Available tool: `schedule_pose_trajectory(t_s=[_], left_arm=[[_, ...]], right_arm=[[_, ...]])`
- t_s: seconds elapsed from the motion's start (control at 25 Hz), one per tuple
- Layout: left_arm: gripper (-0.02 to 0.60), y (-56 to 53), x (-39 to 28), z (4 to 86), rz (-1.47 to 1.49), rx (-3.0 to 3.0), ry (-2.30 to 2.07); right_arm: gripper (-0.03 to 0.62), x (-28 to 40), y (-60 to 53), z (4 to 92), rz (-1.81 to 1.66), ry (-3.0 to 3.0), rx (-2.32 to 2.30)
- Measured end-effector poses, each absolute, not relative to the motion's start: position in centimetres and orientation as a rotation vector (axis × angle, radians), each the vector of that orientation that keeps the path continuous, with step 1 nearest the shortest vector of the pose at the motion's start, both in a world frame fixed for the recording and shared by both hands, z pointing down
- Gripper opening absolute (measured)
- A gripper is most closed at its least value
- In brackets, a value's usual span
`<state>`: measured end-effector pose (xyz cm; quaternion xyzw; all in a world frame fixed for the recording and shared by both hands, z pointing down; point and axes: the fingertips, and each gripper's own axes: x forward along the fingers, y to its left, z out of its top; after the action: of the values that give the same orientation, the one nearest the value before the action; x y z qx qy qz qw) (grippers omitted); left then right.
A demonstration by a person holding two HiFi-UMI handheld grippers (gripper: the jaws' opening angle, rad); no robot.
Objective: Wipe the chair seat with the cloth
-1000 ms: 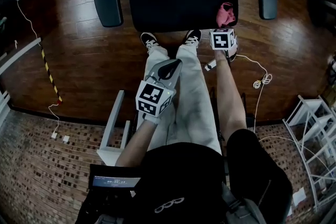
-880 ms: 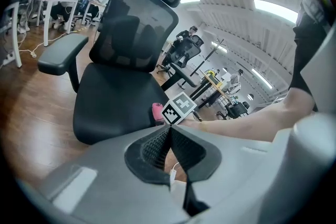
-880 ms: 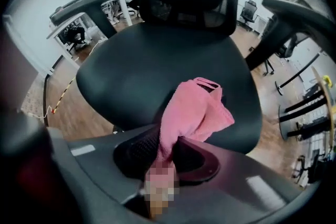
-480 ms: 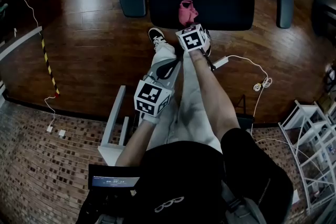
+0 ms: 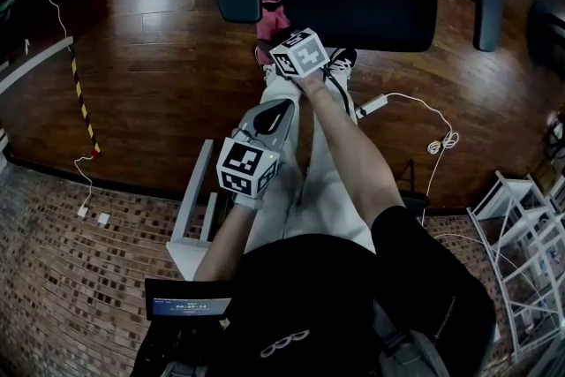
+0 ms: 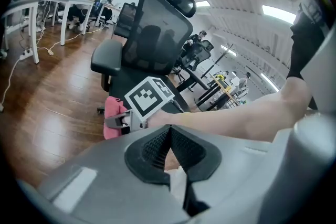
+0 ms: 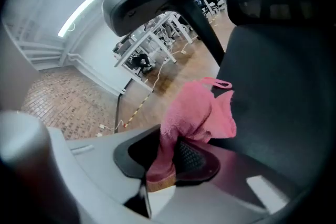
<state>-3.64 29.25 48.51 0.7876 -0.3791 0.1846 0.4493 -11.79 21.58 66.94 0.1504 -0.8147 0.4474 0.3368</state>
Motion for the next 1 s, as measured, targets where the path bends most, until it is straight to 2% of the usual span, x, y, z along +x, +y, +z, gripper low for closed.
schedule_pose_trajectory(t_s=[0.12,0.24,0.72,1.0], left_arm=[[-0.008,28.9,-3.5,48.4,0.458,1.956,-0.937],[-0.008,28.8,-3.0,48.4,0.472,1.96,-0.936],[-0.008,28.5,2.7,48.6,0.506,1.993,-0.843],[-0.008,27.3,5.0,48.5,0.532,2.021,-0.807]], right_arm=[[0.069,-13.8,22.0,66.4,1.273,-2.168,0.331],[0.069,-11.9,21.8,67.4,1.292,-2.137,0.377],[0.069,10.3,17.5,70.8,1.36,-1.93,0.844],[0.071,21.5,16.9,70.5,1.268,-1.842,0.989]])
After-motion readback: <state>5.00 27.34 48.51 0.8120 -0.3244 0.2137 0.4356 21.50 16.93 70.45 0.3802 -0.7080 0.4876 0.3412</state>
